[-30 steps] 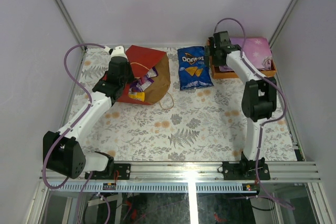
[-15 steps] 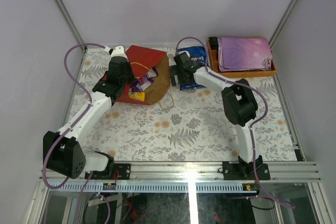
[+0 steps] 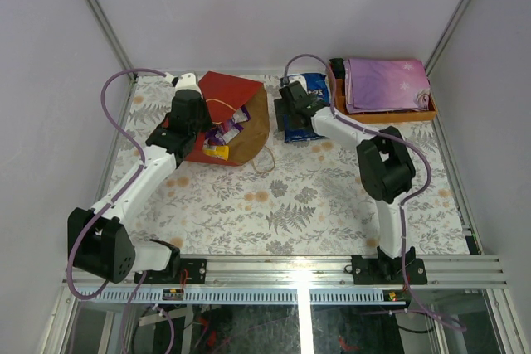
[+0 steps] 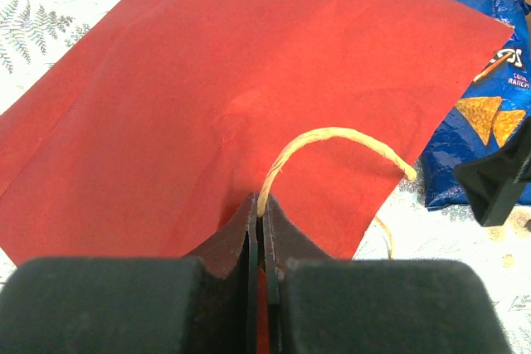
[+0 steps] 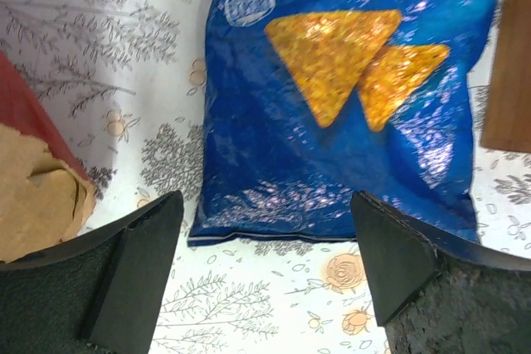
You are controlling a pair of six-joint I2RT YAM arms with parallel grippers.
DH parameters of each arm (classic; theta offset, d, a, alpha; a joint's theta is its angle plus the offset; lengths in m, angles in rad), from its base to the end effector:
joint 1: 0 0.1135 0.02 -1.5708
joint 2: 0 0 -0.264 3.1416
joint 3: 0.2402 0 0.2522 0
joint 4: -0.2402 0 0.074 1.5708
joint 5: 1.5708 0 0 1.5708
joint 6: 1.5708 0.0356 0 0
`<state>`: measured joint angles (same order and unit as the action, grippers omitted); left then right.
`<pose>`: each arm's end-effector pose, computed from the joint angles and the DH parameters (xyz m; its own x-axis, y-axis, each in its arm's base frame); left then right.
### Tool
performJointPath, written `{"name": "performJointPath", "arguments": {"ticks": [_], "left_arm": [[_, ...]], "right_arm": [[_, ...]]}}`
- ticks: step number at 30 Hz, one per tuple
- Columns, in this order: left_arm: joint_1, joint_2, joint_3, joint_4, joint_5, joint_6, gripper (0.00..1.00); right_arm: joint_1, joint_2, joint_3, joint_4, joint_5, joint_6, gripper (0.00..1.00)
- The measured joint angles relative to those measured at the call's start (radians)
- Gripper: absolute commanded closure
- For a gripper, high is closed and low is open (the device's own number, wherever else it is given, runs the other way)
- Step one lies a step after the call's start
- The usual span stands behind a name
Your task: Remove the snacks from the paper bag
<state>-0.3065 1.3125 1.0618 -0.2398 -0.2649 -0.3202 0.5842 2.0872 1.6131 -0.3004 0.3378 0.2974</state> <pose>0.2891 -0.0817 0.3151 -0.4486 -0.1766 -0.8761 -0.0739 0.9842 -0.1606 0.4007 0.2508 0.2094 -0.6523 -0.0999 -0.7513 -0.1376 0.9904 -0.0122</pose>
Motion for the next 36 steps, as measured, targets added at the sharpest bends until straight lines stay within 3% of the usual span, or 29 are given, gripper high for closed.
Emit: {"name": "performJointPath", "arguments": {"ticks": [4, 12, 28, 36], "left_arm": [[0.000, 0.000, -0.001, 0.000, 0.000, 0.000, 1.00], [0.000, 0.000, -0.002, 0.000, 0.000, 0.000, 1.00], [0.000, -0.002, -0.002, -0.001, 0.000, 0.004, 1.00], [0.000, -0.002, -0.002, -0.002, 0.000, 0.008, 1.00]], "right_arm": [[-0.037, -0.009, 0.006, 0.014, 0.003, -0.006, 0.11], [-0.097, 0.013, -0.008, 0.028, 0.019, 0.005, 0.02], [-0.113, 0.098, 0.004, 0.060, -0.025, 0.159, 0.02], [-0.153, 0.137, 0.054, 0.074, -0.098, 0.156, 0.03]]}}
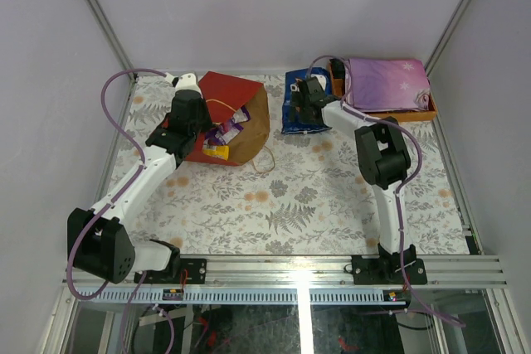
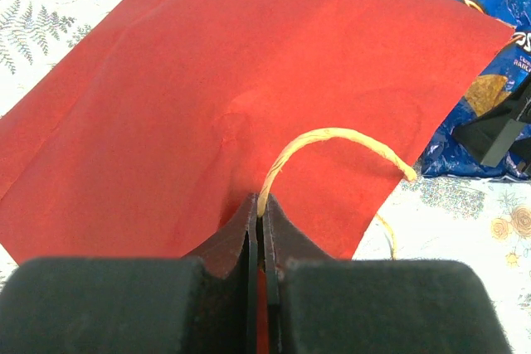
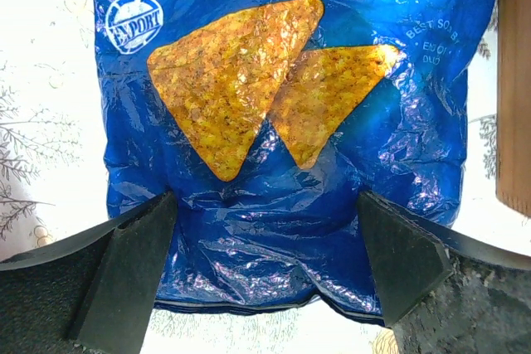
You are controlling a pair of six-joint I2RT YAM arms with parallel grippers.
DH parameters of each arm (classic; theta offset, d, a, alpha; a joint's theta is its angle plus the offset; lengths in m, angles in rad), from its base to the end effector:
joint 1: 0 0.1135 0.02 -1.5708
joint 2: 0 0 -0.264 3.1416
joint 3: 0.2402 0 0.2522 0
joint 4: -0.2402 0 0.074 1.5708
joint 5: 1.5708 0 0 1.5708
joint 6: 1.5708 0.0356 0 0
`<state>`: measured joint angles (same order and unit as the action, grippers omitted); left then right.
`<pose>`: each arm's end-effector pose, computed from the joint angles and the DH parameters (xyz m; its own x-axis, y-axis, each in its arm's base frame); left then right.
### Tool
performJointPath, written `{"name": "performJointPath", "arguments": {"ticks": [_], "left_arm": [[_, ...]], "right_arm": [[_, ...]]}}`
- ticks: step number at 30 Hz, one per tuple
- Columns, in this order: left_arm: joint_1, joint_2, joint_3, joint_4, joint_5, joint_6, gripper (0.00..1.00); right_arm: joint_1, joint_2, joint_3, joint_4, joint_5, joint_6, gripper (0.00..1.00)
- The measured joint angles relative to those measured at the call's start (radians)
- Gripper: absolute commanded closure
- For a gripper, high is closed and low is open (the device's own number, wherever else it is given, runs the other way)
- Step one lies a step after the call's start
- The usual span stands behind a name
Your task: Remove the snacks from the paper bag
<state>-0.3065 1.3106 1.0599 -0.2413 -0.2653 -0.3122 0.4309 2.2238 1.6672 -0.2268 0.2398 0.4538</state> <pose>0.2886 -0.0815 0.3148 -0.4504 -0.1684 -0.8768 -0.0709 0.9857 -0.1528 0.4551 0.1999 0.1681 -0.6871 0.1528 -0.7103 0.0538 0.9857 0.1600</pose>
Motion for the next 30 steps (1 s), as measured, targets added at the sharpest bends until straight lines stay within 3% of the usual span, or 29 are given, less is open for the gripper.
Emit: {"name": "performJointPath", "arguments": {"ticks": [9, 17, 20, 24, 26, 30], "left_arm": [[0.000, 0.000, 0.008, -0.004, 0.000, 0.000, 1.00], [0.000, 0.003, 0.019, -0.007, 0.006, 0.000, 1.00], [0.000, 0.003, 0.021, -0.008, 0.016, 0.000, 1.00], [0.000, 0.003, 0.021, -0.012, 0.021, 0.000, 1.00], [-0.001, 0.001, 0.014, -0.009, 0.023, -0.005, 1.00], [-0.008, -0.022, -0.025, -0.001, 0.027, -0.022, 1.00]], "right_arm": [[-0.023, 0.054, 0.088, -0.010, -0.048, -0.101, 0.00], [-0.035, 0.032, 0.068, -0.022, -0.104, -0.148, 0.01], [-0.036, -0.048, -0.028, -0.005, -0.137, -0.131, 0.01], [-0.031, -0.269, -0.287, 0.130, -0.195, -0.028, 0.01], [-0.019, -0.413, -0.450, 0.266, -0.236, 0.066, 0.02], [0.045, -0.541, -0.631, 0.545, -0.309, 0.249, 0.04]]}}
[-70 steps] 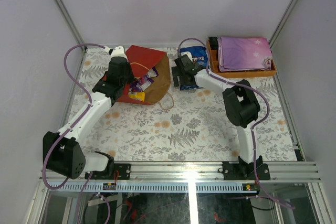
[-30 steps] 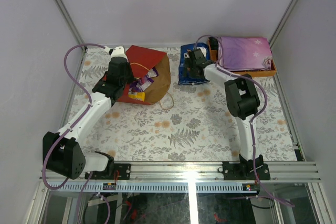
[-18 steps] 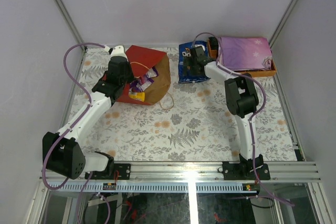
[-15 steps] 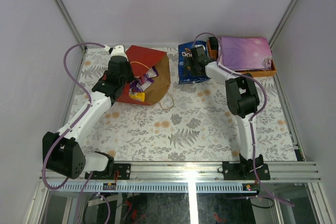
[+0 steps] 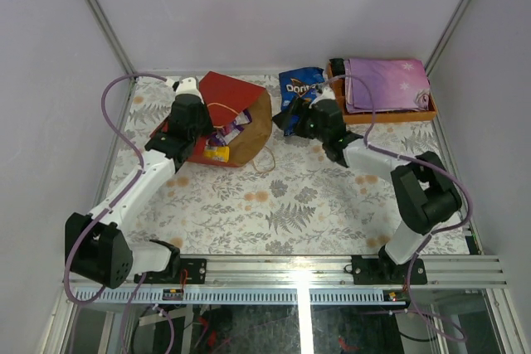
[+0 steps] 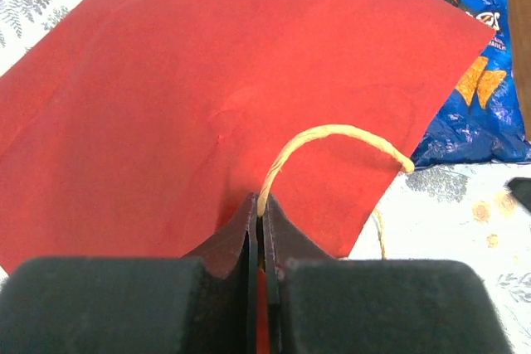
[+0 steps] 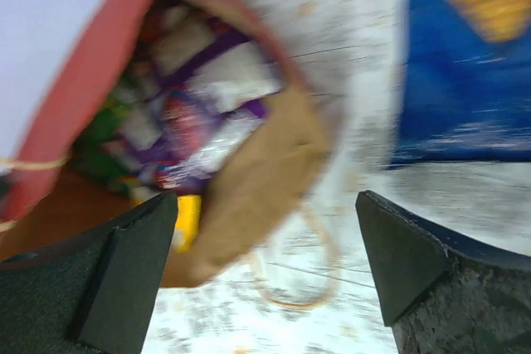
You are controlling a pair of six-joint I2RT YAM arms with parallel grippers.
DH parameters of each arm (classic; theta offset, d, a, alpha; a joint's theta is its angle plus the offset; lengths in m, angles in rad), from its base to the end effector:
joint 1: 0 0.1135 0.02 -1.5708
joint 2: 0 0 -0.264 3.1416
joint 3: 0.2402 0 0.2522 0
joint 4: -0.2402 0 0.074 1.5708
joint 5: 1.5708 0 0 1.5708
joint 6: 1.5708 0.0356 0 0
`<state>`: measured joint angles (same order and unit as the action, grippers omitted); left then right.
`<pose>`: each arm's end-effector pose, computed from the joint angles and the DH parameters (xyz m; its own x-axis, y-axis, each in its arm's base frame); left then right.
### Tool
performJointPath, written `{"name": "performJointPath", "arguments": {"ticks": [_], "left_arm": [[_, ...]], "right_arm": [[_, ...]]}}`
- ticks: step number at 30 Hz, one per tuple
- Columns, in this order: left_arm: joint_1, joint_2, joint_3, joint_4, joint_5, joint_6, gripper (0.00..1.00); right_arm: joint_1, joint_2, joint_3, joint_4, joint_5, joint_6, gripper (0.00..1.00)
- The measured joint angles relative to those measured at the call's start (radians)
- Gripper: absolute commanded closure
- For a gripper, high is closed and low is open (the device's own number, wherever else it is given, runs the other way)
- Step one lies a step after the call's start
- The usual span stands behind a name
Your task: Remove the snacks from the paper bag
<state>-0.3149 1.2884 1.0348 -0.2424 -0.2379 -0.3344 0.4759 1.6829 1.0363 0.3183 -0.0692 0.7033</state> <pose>0.2823 -0.0831 0.3120 -0.4616 -0.1851 -0.8676 -0.0503 0.9819 -0.1827 0.3410 0.1785 0.2408 -0.5518 0.4414 -0.7076 -0.2076 0.7490 0.6292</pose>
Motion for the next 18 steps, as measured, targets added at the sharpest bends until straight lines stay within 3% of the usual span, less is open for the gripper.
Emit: {"name": "performJointPath", "arguments": {"ticks": [8, 18], "left_arm": [[-0.020, -0.046, -0.042, 0.003, 0.006, -0.034, 1.00], [-0.034, -0.058, -0.062, 0.003, 0.006, -0.058, 1.00]], "right_arm": [[0.189, 0.222, -0.045, 0.489, -0.100, 0.372, 0.08], [0.234, 0.537, 0.076, 0.679, -0.079, 0.668, 0.11]]}}
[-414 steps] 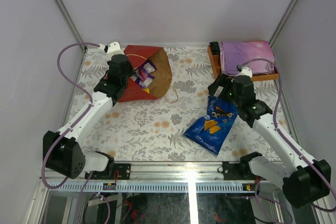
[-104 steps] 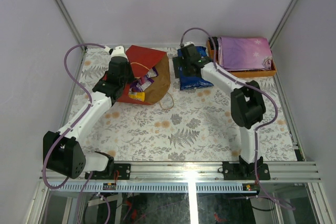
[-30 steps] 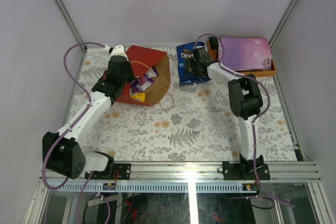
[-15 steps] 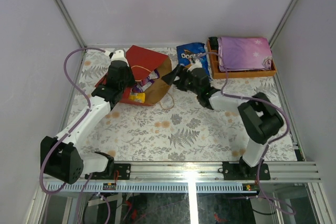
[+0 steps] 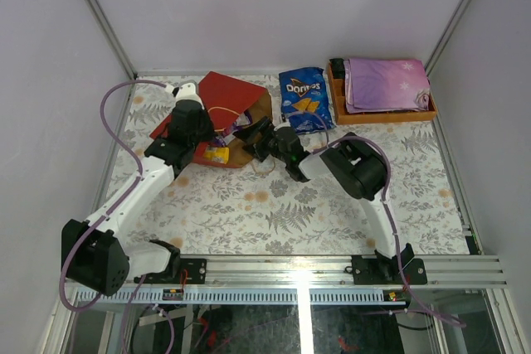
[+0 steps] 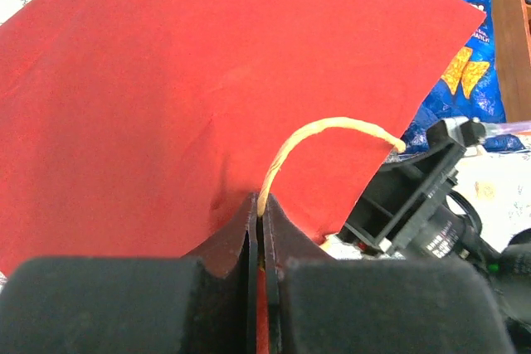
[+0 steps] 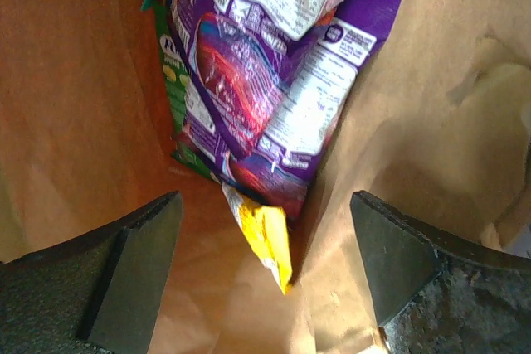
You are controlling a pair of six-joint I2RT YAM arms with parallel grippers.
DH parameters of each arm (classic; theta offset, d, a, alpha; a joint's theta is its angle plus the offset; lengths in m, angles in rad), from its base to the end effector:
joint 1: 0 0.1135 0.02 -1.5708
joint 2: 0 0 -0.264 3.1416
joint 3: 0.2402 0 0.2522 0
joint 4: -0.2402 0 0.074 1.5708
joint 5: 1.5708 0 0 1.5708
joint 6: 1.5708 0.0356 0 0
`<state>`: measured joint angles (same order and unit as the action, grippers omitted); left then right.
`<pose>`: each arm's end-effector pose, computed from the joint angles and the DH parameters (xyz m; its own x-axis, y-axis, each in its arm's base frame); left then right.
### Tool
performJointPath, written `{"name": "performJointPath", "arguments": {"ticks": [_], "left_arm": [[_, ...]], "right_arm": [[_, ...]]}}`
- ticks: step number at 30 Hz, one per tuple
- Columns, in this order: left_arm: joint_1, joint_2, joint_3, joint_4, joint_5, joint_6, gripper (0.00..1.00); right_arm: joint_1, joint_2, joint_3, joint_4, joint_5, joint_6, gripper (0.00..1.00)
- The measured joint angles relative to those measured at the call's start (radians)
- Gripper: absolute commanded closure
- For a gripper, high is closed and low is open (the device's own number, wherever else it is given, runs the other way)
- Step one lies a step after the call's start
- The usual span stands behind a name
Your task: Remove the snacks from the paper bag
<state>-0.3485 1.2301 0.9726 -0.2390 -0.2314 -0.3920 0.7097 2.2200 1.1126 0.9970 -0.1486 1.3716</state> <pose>0.2655 -0.0878 0.3062 -0.4683 -0.2255 -0.8543 -0.0390 0.9712 -0.2349 0.3389 0.2981 0.1195 -0.7576 0.6272 -0.1807 -0.0677 0.1998 0.9775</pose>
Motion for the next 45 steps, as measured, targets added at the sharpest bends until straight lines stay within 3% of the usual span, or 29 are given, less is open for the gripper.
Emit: {"name": "performJointPath", "arguments": {"ticks": [12, 20, 32, 38, 45], "left_arm": [[-0.011, -0.002, -0.005, 0.000, 0.000, -0.001, 1.00], [-0.011, -0.014, -0.005, -0.001, 0.000, 0.000, 1.00], [-0.011, -0.014, -0.005, -0.002, 0.000, 0.000, 1.00], [-0.011, -0.014, -0.005, -0.002, -0.002, 0.000, 1.00], [-0.011, -0.014, -0.005, -0.006, -0.026, 0.005, 1.00]], "right_arm": [[0.005, 0.159, 0.208, 0.006, 0.062, 0.121, 0.32], [0.005, 0.223, 0.293, -0.032, 0.064, 0.148, 0.34], [0.005, 0.276, 0.364, -0.042, 0.086, 0.166, 0.67], [0.013, 0.257, 0.306, -0.008, 0.106, 0.146, 0.99], [0.059, 0.142, 0.200, -0.035, 0.131, 0.063, 1.00]]}}
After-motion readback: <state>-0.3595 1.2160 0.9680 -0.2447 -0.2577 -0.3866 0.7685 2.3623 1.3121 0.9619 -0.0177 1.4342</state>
